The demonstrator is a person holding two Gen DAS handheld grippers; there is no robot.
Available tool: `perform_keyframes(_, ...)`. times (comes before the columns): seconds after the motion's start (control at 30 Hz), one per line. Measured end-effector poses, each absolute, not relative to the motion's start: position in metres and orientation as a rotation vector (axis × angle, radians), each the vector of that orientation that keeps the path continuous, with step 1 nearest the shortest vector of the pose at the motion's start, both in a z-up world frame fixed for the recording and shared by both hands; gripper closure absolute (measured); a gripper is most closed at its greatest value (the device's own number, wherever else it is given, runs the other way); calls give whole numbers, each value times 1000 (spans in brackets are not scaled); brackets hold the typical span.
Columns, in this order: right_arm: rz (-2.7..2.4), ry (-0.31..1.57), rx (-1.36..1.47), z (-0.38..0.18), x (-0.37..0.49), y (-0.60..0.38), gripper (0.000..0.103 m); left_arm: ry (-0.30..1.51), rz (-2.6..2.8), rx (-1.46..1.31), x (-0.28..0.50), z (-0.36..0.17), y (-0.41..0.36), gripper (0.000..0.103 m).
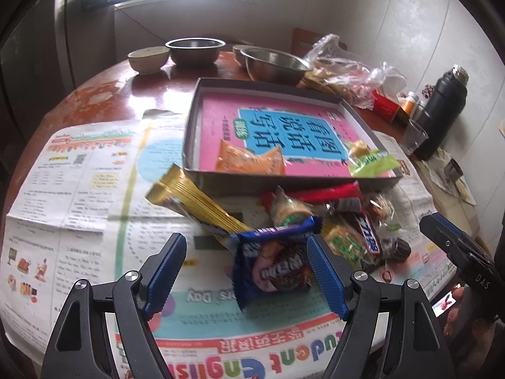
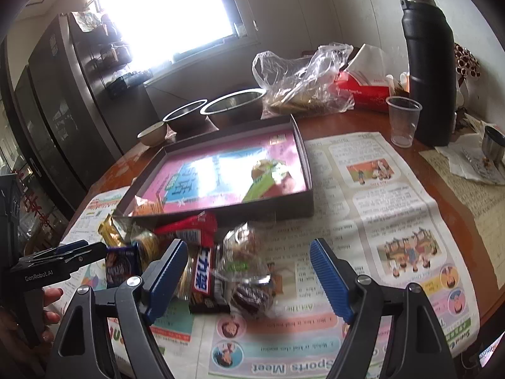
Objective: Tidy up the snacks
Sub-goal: 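Grasp the blue biscuit packet with the left tool while the right tool grasps the brown wrapped candy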
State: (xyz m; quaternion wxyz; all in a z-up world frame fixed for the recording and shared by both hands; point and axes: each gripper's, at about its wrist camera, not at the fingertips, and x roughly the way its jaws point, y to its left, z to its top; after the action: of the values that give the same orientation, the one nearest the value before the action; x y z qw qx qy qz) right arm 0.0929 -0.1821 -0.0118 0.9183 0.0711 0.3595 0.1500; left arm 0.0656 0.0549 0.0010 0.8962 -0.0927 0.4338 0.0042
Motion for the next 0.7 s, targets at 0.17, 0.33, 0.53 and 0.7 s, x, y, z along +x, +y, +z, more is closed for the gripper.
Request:
perform_keyframes(0.17,304,757,135,-19,83,-184,24,902,-7,-172,63,-2,41,23)
perform_keyframes(0.33,302,778,123,-26,76,-186,24,911,-7,-160,63,-7,36,23)
perform_keyframes(0.53,299,798,95,-36,76,-181,24,917,-1,-158,64,-10,34,23)
perform_keyframes(0.7,299,811,84,-45,80,-179,24,914,15,-150,65,-12,34,23)
